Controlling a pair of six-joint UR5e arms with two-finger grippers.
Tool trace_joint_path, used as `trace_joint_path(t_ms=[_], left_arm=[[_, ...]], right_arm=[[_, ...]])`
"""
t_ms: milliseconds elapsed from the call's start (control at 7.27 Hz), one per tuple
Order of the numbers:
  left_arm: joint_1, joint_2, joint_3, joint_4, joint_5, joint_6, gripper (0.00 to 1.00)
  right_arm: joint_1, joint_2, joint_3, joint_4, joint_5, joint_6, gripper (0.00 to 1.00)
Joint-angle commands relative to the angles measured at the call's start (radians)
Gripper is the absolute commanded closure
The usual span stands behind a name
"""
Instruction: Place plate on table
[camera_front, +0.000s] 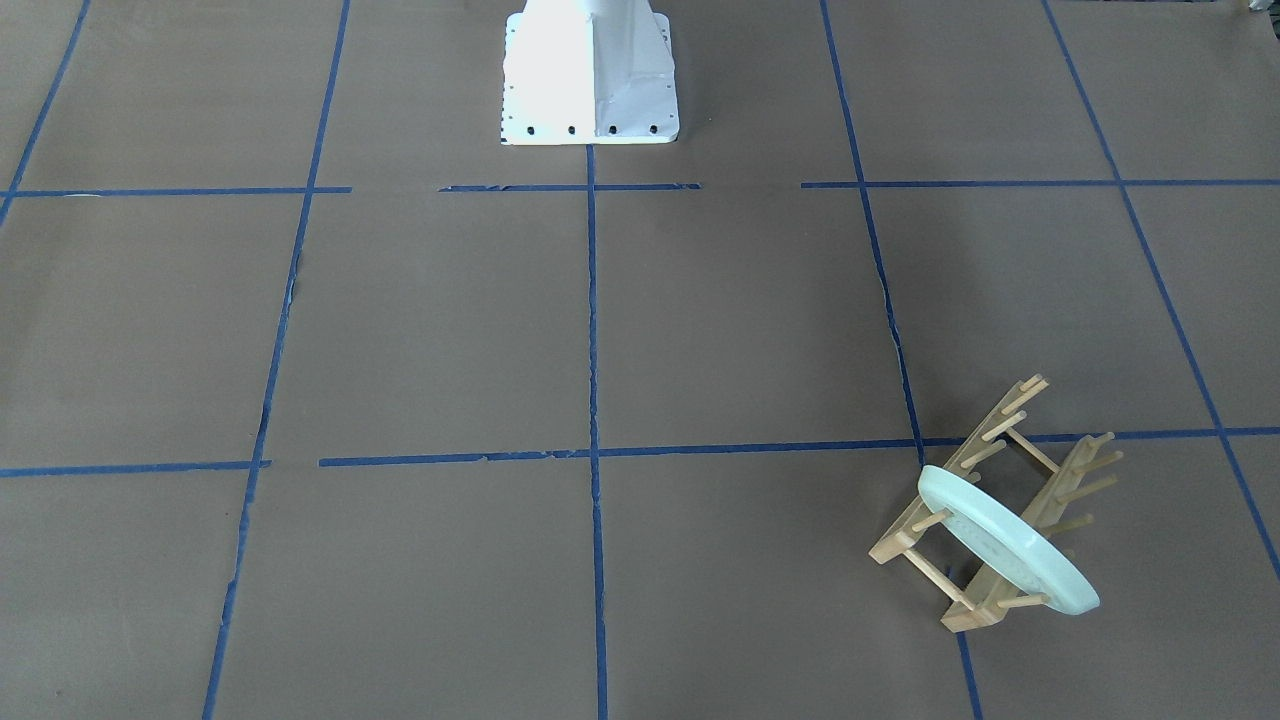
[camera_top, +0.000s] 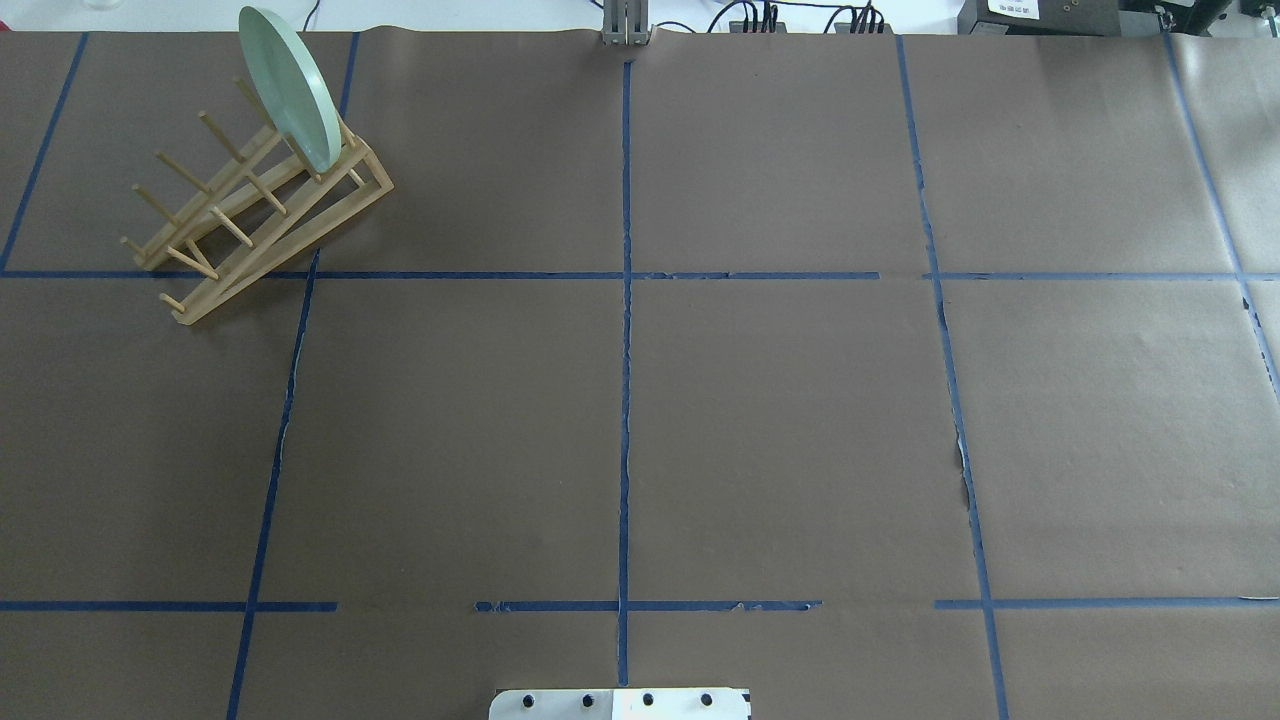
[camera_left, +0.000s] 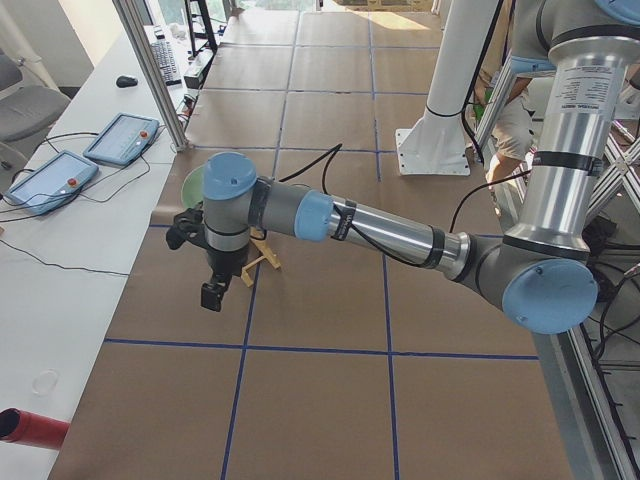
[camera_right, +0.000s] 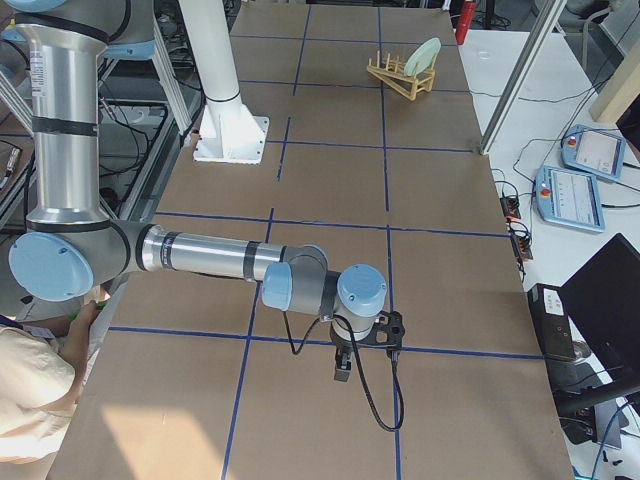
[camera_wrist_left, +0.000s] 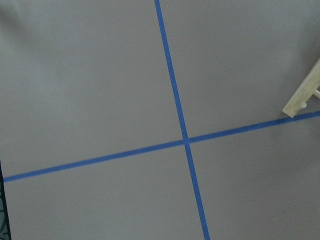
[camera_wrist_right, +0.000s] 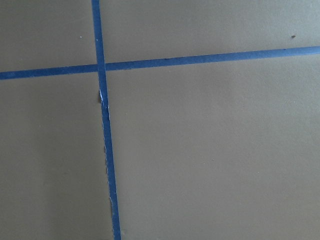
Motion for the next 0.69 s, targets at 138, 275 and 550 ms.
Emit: trace_joint_path(t_ms=[138,275,550], left_arm=[[0.032,-0.123,0.147,-0.266,-0.234,-0.504,0.00],[0.113,-0.132,0.162,-0.414,-0.254,-0.706,0.00],[0.239,-0.207,0.276,-0.778,-0.246,-1.243,0.00]], right_arm=[[0.000,0.000,0.001,0.000,0.000,0.000,0.00],[0.000,0.000,0.001,0.000,0.000,0.000,0.00],[0.000,0.000,-0.001,0.000,0.000,0.000,0.00]])
